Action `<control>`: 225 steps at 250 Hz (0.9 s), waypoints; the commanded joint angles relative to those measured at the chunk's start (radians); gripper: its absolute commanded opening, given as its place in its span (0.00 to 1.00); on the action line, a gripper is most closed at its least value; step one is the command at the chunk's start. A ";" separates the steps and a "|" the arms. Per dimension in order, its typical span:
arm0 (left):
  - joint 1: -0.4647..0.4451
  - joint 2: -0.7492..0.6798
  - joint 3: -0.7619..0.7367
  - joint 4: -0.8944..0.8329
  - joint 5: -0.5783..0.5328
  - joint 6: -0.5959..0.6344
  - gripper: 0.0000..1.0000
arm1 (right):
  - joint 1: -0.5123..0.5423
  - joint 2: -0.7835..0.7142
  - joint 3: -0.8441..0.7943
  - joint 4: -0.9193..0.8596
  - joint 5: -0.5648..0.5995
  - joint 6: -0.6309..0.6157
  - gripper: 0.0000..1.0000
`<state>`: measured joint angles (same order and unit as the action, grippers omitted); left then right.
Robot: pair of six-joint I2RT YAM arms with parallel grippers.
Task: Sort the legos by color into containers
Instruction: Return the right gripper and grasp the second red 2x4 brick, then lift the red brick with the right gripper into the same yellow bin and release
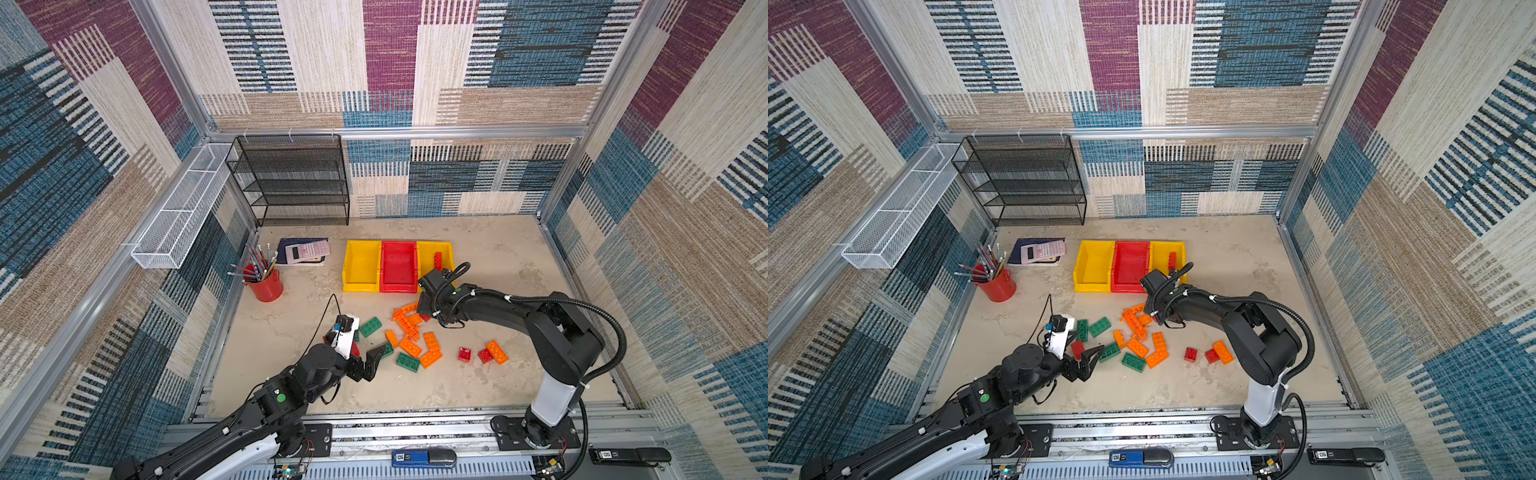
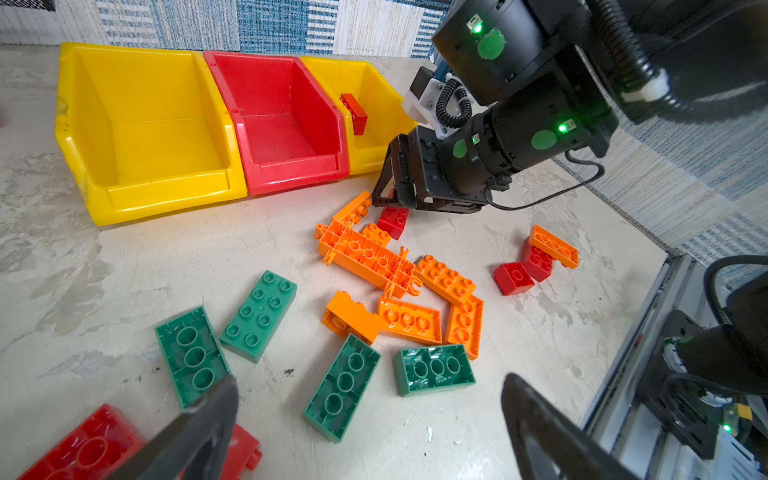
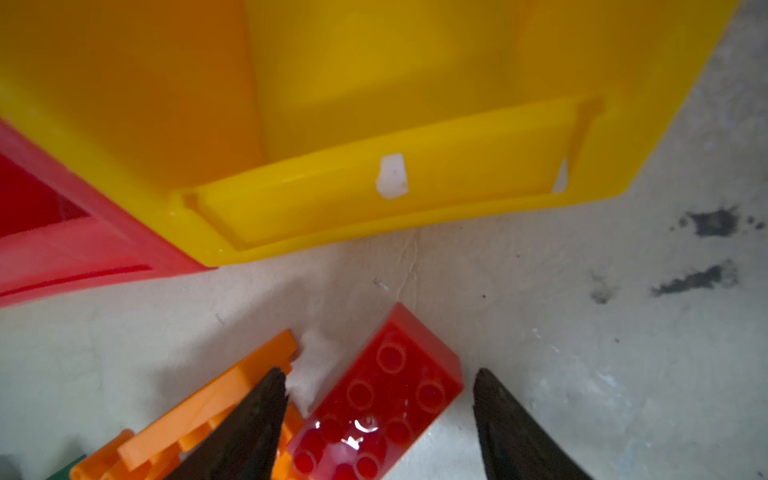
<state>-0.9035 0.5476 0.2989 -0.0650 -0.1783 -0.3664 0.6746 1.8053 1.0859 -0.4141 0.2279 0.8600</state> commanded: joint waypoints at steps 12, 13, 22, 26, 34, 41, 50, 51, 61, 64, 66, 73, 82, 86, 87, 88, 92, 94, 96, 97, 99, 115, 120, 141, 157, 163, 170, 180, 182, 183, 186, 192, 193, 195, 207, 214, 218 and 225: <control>0.002 0.008 -0.005 0.012 -0.034 0.049 0.99 | 0.009 0.043 0.030 -0.071 0.022 0.020 0.71; 0.002 0.008 -0.005 0.012 -0.034 0.049 0.99 | 0.009 0.044 0.031 -0.073 0.022 0.020 0.71; 0.001 0.009 -0.003 0.014 -0.038 0.052 0.99 | 0.010 0.052 0.038 -0.086 0.027 0.017 0.68; 0.002 0.011 -0.003 0.016 -0.038 0.052 0.99 | 0.010 0.055 0.041 -0.091 0.028 0.016 0.67; 0.001 0.014 -0.003 0.020 -0.033 0.052 0.99 | 0.011 0.058 0.043 -0.099 0.030 0.013 0.64; 0.002 0.016 -0.003 0.023 -0.026 0.051 0.99 | 0.013 0.058 0.041 -0.104 0.028 0.012 0.62; 0.001 0.019 -0.003 0.028 -0.016 0.048 0.99 | 0.014 0.053 0.033 -0.103 0.025 0.014 0.58; 0.001 0.019 -0.003 0.029 -0.015 0.047 0.99 | 0.014 0.053 0.031 -0.103 0.024 0.014 0.58; 0.002 0.024 -0.004 0.030 -0.006 0.042 0.99 | 0.017 0.043 0.018 -0.099 0.017 0.014 0.54; 0.001 0.025 -0.003 0.028 -0.004 0.040 0.99 | 0.017 0.041 0.014 -0.097 0.016 0.014 0.53; 0.002 0.025 -0.002 0.027 -0.002 0.039 0.99 | 0.018 0.039 0.009 -0.096 0.016 0.015 0.53; 0.002 0.027 -0.001 0.026 0.001 0.036 0.99 | 0.019 0.029 -0.003 -0.092 0.012 0.017 0.53; 0.001 0.028 0.000 0.023 0.006 0.031 0.99 | 0.021 0.014 -0.021 -0.087 0.010 0.025 0.52; 0.000 0.030 0.000 0.021 0.006 0.029 0.99 | 0.023 0.008 -0.029 -0.084 0.009 0.028 0.52; 0.001 0.030 0.000 0.022 0.007 0.028 0.99 | 0.023 0.006 -0.031 -0.083 0.009 0.029 0.52; 0.000 0.030 0.000 0.021 0.007 0.028 0.99 | 0.023 0.004 -0.033 -0.082 0.009 0.029 0.52; 0.001 0.029 0.000 0.019 0.008 0.025 0.99 | 0.025 -0.003 -0.042 -0.079 0.008 0.031 0.52; 0.001 0.029 0.000 0.018 0.008 0.025 0.99 | 0.024 -0.007 -0.046 -0.077 0.008 0.032 0.52; 0.000 0.028 0.001 0.017 0.008 0.024 0.99 | 0.026 -0.010 -0.050 -0.075 0.008 0.033 0.52; 0.001 0.028 0.001 0.017 0.008 0.023 0.99 | 0.026 -0.012 -0.052 -0.074 0.007 0.034 0.52; 0.001 0.028 0.002 0.015 0.008 0.022 0.99 | 0.026 -0.015 -0.057 -0.073 0.008 0.034 0.52; 0.000 0.026 0.002 0.013 0.013 0.014 0.99 | 0.028 -0.039 -0.082 -0.060 0.008 0.036 0.50; 0.000 0.026 0.002 0.013 0.014 0.012 0.99 | 0.028 -0.045 -0.088 -0.058 0.009 0.033 0.48; 0.001 0.024 0.004 0.011 0.019 0.003 0.99 | 0.028 -0.061 -0.105 -0.058 0.018 0.015 0.38; 0.001 0.025 0.008 0.006 0.022 -0.006 0.99 | 0.028 -0.072 -0.109 -0.058 0.021 0.003 0.33; 0.000 0.026 0.010 0.006 0.023 -0.010 0.99 | 0.028 -0.080 -0.113 -0.058 0.022 -0.001 0.32; 0.001 0.027 0.012 0.002 0.025 -0.015 0.99 | 0.028 -0.090 -0.116 -0.058 0.022 -0.005 0.31; 0.002 0.029 0.015 0.000 0.027 -0.022 0.99 | 0.028 -0.109 -0.122 -0.053 0.024 -0.013 0.30; 0.001 0.030 0.017 0.000 0.029 -0.023 0.99 | 0.028 -0.113 -0.124 -0.052 0.024 -0.014 0.30; 0.000 0.030 0.017 -0.001 0.029 -0.024 0.99 | 0.028 -0.115 -0.125 -0.051 0.025 -0.015 0.30; 0.002 0.030 0.018 -0.001 0.031 -0.026 0.99 | 0.028 -0.122 -0.126 -0.048 0.025 -0.019 0.30; 0.000 0.033 0.021 0.000 0.034 -0.030 0.99 | 0.028 -0.136 -0.129 -0.042 0.023 -0.028 0.30; 0.000 0.034 0.022 0.000 0.035 -0.030 0.99 | 0.028 -0.139 -0.130 -0.041 0.023 -0.030 0.30; 0.000 0.035 0.022 0.000 0.035 -0.032 0.99 | 0.027 -0.144 -0.131 -0.039 0.022 -0.033 0.30; 0.000 0.046 0.031 0.000 0.044 -0.040 0.99 | 0.028 -0.174 -0.133 -0.036 0.021 -0.051 0.30; 0.001 0.055 0.035 -0.001 0.050 -0.044 0.99 | 0.028 -0.191 -0.131 -0.036 0.024 -0.062 0.30; 0.001 0.062 0.039 -0.001 0.054 -0.046 0.99 | 0.028 -0.201 -0.128 -0.035 0.026 -0.069 0.30; 0.001 0.075 0.047 0.001 0.060 -0.049 0.99 | 0.028 -0.219 -0.124 -0.038 0.033 -0.079 0.30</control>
<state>-0.9031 0.5922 0.3161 -0.0723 -0.1509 -0.3870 0.7010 1.6470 0.9527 -0.4644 0.2520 0.8314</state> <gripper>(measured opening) 0.989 0.340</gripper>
